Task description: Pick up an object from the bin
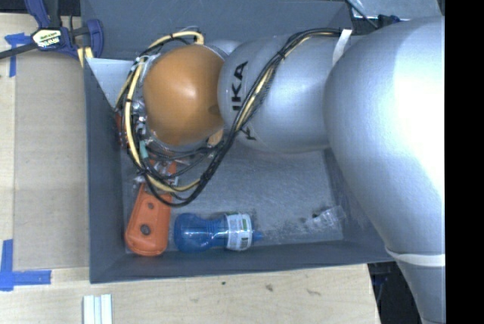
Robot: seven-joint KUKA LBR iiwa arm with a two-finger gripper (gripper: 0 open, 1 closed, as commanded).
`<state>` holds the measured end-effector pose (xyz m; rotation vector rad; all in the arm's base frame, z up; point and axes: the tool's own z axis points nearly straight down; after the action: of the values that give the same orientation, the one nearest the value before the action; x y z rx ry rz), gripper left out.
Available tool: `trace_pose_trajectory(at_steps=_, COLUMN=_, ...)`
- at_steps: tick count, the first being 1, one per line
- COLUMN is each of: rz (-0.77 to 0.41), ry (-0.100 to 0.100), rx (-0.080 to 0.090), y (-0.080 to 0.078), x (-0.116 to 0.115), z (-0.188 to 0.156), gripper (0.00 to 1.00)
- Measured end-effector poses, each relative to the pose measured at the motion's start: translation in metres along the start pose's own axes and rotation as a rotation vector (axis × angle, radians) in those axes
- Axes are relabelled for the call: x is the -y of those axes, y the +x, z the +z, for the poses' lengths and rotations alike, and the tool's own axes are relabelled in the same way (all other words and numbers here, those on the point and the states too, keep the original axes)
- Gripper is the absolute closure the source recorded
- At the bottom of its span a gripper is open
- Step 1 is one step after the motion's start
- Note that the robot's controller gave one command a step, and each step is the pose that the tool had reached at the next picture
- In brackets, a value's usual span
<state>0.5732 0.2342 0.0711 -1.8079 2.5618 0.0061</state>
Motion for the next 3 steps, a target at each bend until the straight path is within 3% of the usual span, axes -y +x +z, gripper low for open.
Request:
trace_pose_trajectory(at_steps=1, rz=0.0, ry=-0.002, rx=-0.001, y=0.001, x=-0.001, z=-0.003, gripper=1.0)
trace_pose_trajectory(at_steps=3, rz=0.001, ry=-0.004, rx=-0.003, y=0.001, x=-0.001, z=-0.047, gripper=1.0)
